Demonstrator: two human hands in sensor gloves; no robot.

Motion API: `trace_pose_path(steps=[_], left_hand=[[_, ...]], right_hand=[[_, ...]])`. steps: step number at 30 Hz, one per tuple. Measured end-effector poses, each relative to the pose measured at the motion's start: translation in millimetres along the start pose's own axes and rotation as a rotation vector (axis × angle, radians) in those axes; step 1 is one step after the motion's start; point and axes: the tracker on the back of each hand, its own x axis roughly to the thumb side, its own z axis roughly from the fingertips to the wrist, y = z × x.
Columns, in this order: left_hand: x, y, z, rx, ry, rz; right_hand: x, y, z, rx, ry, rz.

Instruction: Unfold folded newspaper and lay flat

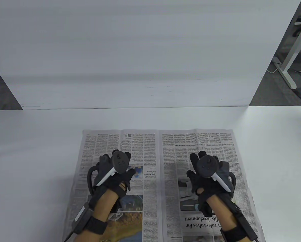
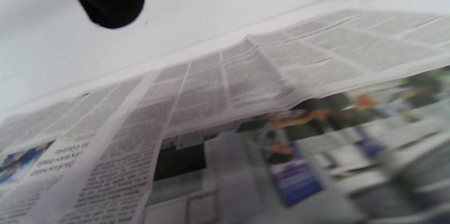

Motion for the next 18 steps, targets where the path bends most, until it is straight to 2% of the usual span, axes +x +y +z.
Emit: trace_pose_path(steps=[7,12,18], left_hand=[[17,-40,-25,-0.103,-0.035,-0.019],[15,-56,-35,-0.177,-0.022,-0.033],[7,-66,-39,-0.247,0.004,-0.017]], right_hand=[[22,43,-22,0.085,-0.054,0.095],[21,59,-29,0.152,-0.052,0.107],[17,68,-31,0.208,-0.065,0.111]])
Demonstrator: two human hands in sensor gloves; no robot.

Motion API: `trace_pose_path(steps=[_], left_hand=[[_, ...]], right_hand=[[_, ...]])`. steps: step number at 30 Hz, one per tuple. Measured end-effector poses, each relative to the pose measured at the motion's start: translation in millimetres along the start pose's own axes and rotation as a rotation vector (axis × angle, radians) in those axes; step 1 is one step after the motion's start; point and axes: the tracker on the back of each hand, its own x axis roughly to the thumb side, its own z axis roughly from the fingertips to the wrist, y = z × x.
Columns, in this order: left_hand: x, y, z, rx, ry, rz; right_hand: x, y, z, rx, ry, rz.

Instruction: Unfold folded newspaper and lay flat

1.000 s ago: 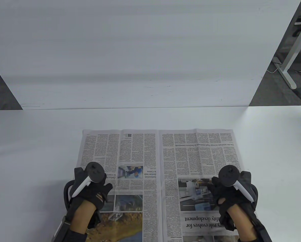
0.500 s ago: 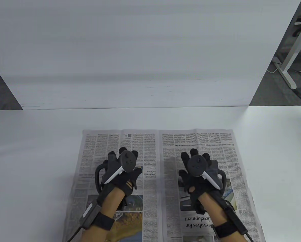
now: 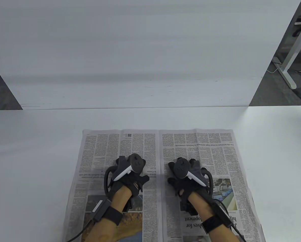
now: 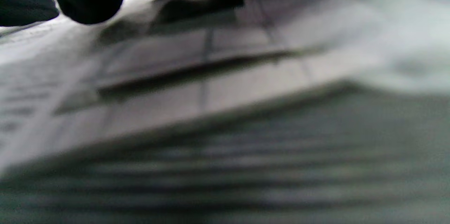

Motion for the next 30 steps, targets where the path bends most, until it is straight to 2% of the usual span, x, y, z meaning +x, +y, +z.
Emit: trace_pose_path(steps=[7,15,30], left_hand=[[-6,-2,-4,-0.021,0.032,-0.015],[-26,2,-9,-0.008,0.079,0.044],[-86,12,-8,0.031,0.209,0.145]], right_hand=[[-4,1,0,0.018,0.021,-0.014],[-24,-5,-6,0.015,0.078,-0.056],[-102,-26,-9,-0.022,0.235,-0.133]])
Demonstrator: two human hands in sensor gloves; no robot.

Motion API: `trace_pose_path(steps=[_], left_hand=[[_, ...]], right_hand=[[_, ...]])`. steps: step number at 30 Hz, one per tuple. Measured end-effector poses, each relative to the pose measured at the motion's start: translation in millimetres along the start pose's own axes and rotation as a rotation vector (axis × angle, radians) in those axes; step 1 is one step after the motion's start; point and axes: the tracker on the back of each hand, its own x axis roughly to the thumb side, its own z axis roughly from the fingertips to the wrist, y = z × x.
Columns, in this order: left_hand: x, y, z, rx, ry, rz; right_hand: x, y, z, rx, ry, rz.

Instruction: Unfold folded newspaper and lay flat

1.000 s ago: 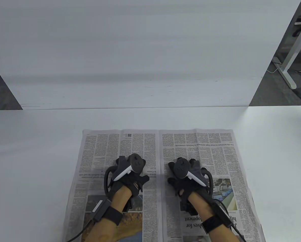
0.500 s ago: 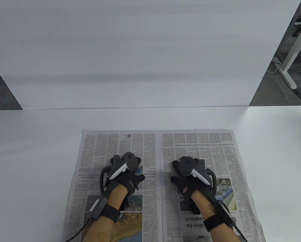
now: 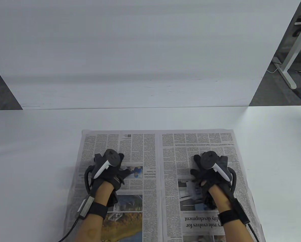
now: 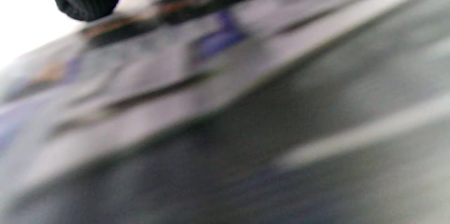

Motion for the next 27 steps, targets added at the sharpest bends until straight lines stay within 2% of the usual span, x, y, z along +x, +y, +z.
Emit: trace_pose_path(steps=[18,27], left_hand=[[-56,13,-3,0.037,0.161,0.1],[-58,13,-2,0.035,0.162,0.104]], right_hand=[[-66,-23,-3,-0.04,0.13,-0.052],[-70,-23,-2,-0.028,0.131,-0.052]])
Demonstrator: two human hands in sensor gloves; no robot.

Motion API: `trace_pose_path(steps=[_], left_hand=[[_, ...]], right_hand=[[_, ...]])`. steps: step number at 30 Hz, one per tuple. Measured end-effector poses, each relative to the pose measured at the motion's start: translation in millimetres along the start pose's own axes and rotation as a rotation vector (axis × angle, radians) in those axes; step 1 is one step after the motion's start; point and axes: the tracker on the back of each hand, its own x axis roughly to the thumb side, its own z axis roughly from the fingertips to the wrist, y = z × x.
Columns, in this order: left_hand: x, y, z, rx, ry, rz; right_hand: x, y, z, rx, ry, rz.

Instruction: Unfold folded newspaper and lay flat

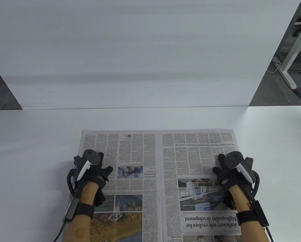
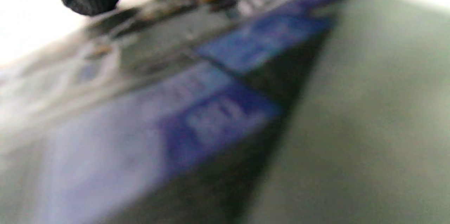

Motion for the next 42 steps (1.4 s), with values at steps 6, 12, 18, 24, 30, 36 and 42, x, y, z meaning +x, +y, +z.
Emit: trace_pose_path(steps=[6,12,18,24,30,36,42], left_hand=[[1,3,0,0.016,-0.005,0.008],[4,12,25,0.049,-0.111,-0.009],[8,9,65,0.019,-0.218,-0.111],[11,-3,99,0.026,-0.3,-0.2],[11,-10,106,-0.017,-0.299,-0.208],[12,-14,100,-0.006,-0.288,-0.21],[17,-17,85,-0.007,-0.276,-0.176]], right_hand=[[1,-1,0,-0.006,-0.017,0.0],[9,-6,25,-0.036,-0.111,-0.004],[18,1,70,0.0,-0.225,0.068],[19,12,105,0.006,-0.309,0.136],[17,22,110,-0.006,-0.323,0.168],[17,22,105,-0.008,-0.298,0.152],[20,23,86,0.02,-0.273,0.107]])
